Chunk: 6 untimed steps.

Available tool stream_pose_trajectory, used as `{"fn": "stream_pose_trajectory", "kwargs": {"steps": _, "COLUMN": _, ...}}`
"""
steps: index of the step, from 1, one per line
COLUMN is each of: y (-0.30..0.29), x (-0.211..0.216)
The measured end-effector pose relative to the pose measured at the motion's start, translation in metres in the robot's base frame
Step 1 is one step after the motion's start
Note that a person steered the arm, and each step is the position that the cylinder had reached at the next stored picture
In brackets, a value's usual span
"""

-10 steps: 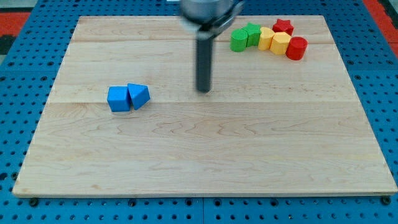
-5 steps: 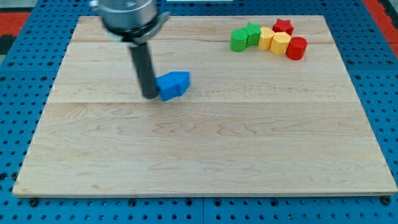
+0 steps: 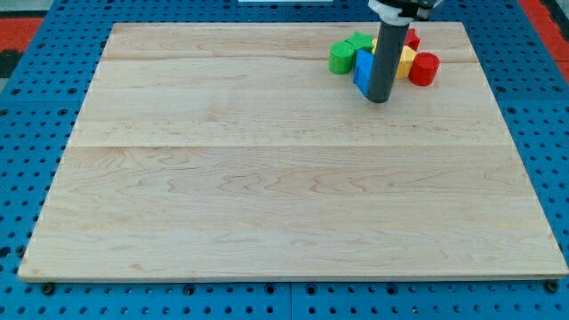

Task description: Push the blue blocks into the group of blocks

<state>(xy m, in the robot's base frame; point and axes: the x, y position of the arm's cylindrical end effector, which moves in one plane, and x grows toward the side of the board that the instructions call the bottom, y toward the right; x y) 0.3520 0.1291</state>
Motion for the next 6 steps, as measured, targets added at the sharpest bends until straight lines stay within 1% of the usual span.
{"fn": "stream_pose_trajectory", "kwargs": {"steps": 1, "y": 0.001, "x": -0.013}}
{"fn": "stream_pose_trajectory", "kwargs": {"steps": 4, "y": -0.004, "x": -0.013}}
{"fn": "stream_pose_trajectory", "kwargs": {"steps": 6, "y": 0.001, "x": 0.013}}
